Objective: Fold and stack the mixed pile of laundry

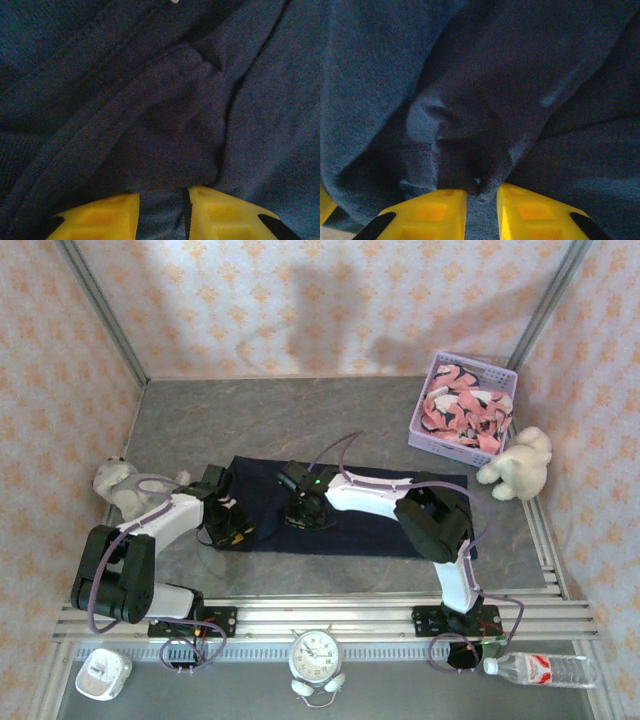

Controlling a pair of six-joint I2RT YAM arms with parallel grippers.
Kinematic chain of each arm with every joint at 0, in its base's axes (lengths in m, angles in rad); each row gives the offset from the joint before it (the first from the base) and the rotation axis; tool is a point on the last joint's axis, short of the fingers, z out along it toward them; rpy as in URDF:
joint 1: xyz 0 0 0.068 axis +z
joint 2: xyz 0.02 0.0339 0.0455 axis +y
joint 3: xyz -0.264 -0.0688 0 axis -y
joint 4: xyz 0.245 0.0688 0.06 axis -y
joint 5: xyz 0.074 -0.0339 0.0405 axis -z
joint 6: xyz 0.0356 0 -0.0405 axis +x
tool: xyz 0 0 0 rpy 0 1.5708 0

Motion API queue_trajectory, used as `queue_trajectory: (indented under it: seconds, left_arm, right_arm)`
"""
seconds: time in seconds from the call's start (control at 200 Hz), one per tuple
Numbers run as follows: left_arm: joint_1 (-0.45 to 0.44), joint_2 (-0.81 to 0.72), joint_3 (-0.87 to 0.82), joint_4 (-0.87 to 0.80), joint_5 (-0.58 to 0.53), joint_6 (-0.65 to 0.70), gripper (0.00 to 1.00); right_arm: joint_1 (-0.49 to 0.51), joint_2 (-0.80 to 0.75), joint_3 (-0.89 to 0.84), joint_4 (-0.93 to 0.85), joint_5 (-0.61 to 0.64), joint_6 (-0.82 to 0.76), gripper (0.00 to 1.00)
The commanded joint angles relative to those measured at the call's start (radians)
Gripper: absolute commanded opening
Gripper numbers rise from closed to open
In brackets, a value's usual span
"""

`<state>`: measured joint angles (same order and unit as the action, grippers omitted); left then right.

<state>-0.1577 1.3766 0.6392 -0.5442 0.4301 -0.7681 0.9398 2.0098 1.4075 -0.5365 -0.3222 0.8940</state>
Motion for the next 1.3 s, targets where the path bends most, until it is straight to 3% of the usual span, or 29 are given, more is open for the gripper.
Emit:
queue_trajectory:
  seconds: [0.0, 0.115, 0.32, 0.65, 0.776, 0.896, 0.981, 1.016, 1.166, 1.296]
  left_arm:
    - [-0.009, 0.03, 0.018, -0.02, -0.068, 0.036, 0.28]
    - [-0.009, 0.043, 0.028, -0.028, -0.075, 0.048, 0.28]
    - [-0.009, 0.034, 0.033, -0.038, -0.092, 0.047, 0.27]
    - [-0.009, 0.044, 0.039, -0.03, -0.124, 0.032, 0.26]
    - [-0.009, 0.037, 0.045, -0.038, -0.127, 0.032, 0.25]
    - [-0.009, 0.012, 0.073, -0.08, -0.142, 0.049, 0.25]
    - [-0.009, -0.026, 0.102, -0.131, -0.16, 0.066, 0.26]
    - [-0.009, -0.048, 0.115, -0.151, -0.165, 0.071, 0.27]
    - [-0.01, -0.129, 0.148, -0.191, -0.124, 0.039, 0.28]
    - [-0.024, -0.144, 0.126, -0.094, -0.048, -0.084, 0.28]
  right_arm:
    - [-0.003, 0.004, 0.049, -0.077, 0.102, -0.008, 0.22]
    - [-0.003, 0.011, 0.054, -0.092, 0.11, -0.022, 0.18]
    - [-0.003, 0.001, 0.047, -0.094, 0.116, -0.028, 0.0]
    - [-0.003, -0.229, -0.149, -0.197, 0.111, -0.033, 0.0]
    - [-0.003, -0.248, -0.191, -0.181, 0.096, -0.029, 0.0]
    - [-0.003, -0.202, -0.146, -0.212, 0.067, -0.053, 0.17]
    - [-0.003, -0.209, -0.131, -0.246, 0.098, -0.079, 0.42]
    - [-0.007, -0.221, -0.127, -0.267, 0.128, -0.094, 0.48]
    - [-0.098, -0.301, -0.14, -0.329, 0.198, -0.134, 0.52]
    - [-0.22, -0.34, -0.146, -0.343, 0.228, -0.179, 0.51]
